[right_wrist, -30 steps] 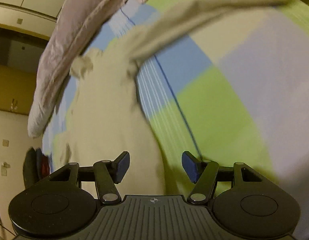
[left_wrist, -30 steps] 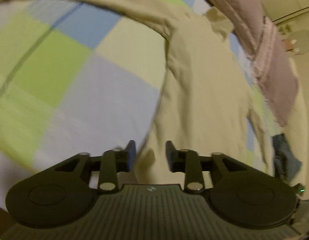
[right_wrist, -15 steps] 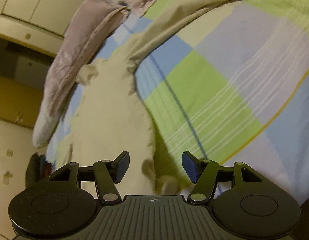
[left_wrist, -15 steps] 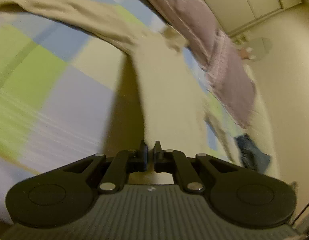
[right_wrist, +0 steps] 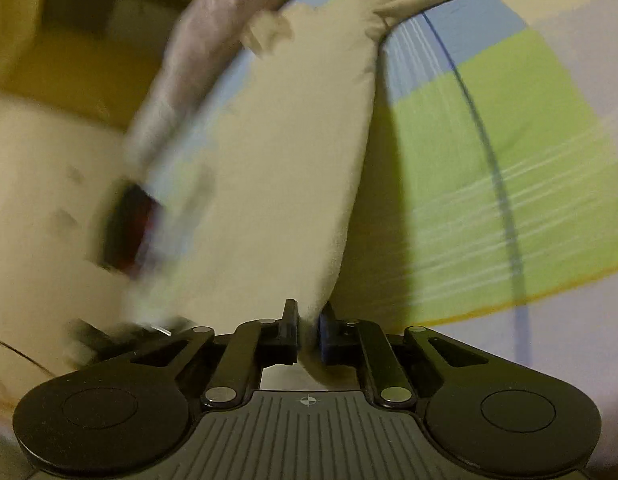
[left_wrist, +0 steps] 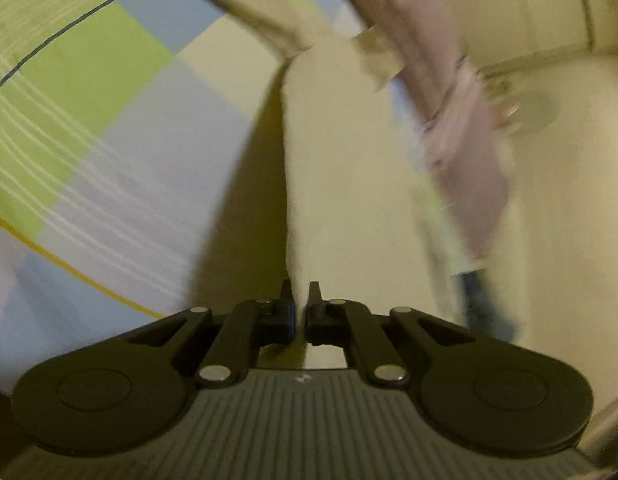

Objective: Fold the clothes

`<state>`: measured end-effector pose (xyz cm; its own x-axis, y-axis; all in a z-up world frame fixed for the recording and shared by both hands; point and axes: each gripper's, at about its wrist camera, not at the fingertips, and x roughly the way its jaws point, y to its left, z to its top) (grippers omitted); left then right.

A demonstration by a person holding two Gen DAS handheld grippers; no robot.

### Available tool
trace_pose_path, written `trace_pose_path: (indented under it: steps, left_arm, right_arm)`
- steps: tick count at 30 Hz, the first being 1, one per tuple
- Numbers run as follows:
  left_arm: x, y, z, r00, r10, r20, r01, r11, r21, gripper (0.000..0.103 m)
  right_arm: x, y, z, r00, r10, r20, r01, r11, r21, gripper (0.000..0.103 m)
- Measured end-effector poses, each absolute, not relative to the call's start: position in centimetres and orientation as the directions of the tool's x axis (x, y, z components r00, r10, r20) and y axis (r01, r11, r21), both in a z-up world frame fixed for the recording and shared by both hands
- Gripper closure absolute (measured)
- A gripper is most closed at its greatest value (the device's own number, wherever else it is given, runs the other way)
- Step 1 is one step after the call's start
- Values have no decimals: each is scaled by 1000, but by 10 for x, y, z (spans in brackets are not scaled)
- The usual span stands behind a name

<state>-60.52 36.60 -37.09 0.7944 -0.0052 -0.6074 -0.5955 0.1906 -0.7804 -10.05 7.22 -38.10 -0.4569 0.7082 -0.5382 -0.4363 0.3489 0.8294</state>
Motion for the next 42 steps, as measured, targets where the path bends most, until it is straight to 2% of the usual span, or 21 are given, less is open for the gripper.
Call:
trace_pose_path:
  steps: [1, 3, 5, 6, 8, 11, 14, 16, 17, 18, 19, 20, 23, 26, 31, 33, 34, 35, 38, 41, 42]
  left_arm:
    - [-609, 367, -364, 815, -3, -580, -571, 165, -804, 101]
    - [-616, 368, -368, 757, 3, -654, -647, 142, -749, 94]
    - [-613, 367, -380, 603, -8, -797, -784, 178, -595, 87]
    - [-610, 365, -386, 521, -13, -854, -834, 207, -512, 89]
    - [-606, 361, -386, 485, 13, -875, -849, 248, -467, 89]
    - [-590, 356, -368, 477, 110, -872, -845, 331, -421, 84]
    - [-571, 352, -363, 481, 158, -863, -834, 385, -394, 58]
    - [-560, 349, -374, 458, 128, -880, -832, 410, -374, 67]
    - [-556, 346, -382, 439, 101, -893, -830, 426, -359, 89]
    - [-555, 340, -381, 412, 121, -903, -830, 458, -318, 95]
    - [-554, 335, -380, 385, 143, -912, -828, 490, -273, 95]
    - [-555, 329, -376, 360, 150, -921, -833, 496, -245, 95]
    - [-562, 320, -361, 305, 160, -939, -871, 445, -207, 94]
    - [-562, 318, -337, 363, 234, -902, -879, 408, -248, 94]
    - [-530, 314, -355, 383, 195, -903, -859, 435, -270, 85]
    - [-529, 313, -373, 339, 142, -930, -884, 385, -263, 89]
    - [-537, 317, -370, 368, 153, -917, -889, 345, -300, 88]
    - [-548, 324, -363, 401, 180, -898, -891, 307, -336, 87]
    - [-583, 364, -344, 381, 314, -870, -918, 241, -315, 86]
    - [-639, 437, -338, 269, 469, -841, -960, 63, -272, 71]
    - [-661, 461, -340, 235, 504, -831, -958, -26, -287, 71]
  right_arm:
    - [-96, 68, -377, -451, 725, -521, -378, 373, 847, 95]
    - [-87, 60, -369, -434, 749, -500, -263, 425, 866, 95]
    - [-85, 59, -377, -402, 653, -642, -298, 569, 766, 94]
    - [-86, 59, -382, -379, 589, -713, -339, 629, 700, 88]
    - [-93, 62, -387, -340, 469, -815, -437, 689, 578, 41]
    - [-110, 69, -372, -253, 454, -854, -576, 638, 510, 41]
    - [-110, 79, -362, -162, 549, -820, -582, 617, 529, 42]
    - [-110, 88, -366, -134, 572, -809, -592, 608, 528, 42]
    - [-111, 92, -372, -133, 563, -816, -605, 606, 516, 51]
    - [-115, 91, -379, -137, 515, -846, -630, 614, 476, 59]
    - [-119, 90, -386, -139, 467, -874, -655, 618, 434, 71]
    - [-123, 89, -391, -136, 419, -898, -681, 619, 392, 74]
    - [-138, 87, -376, -74, 318, -945, -772, 582, 256, 74]
    - [-141, 99, -355, -11, 335, -942, -822, 534, 199, 74]
    - [-144, 158, -346, -16, 494, -869, -895, 381, 233, 74]
    - [-148, 162, -359, -49, 478, -877, -900, 359, 247, 73]
    - [-151, 164, -373, -69, 409, -910, -901, 366, 233, 74]
    - [-154, 166, -383, -77, 329, -941, -903, 377, 206, 74]
    - [-159, 162, -373, -47, 332, -942, -907, 381, 179, 74]
    - [-153, 177, -363, -4, 341, -940, -883, 440, 163, 74]
    - [-152, 186, -363, 14, 343, -939, -871, 465, 157, 74]
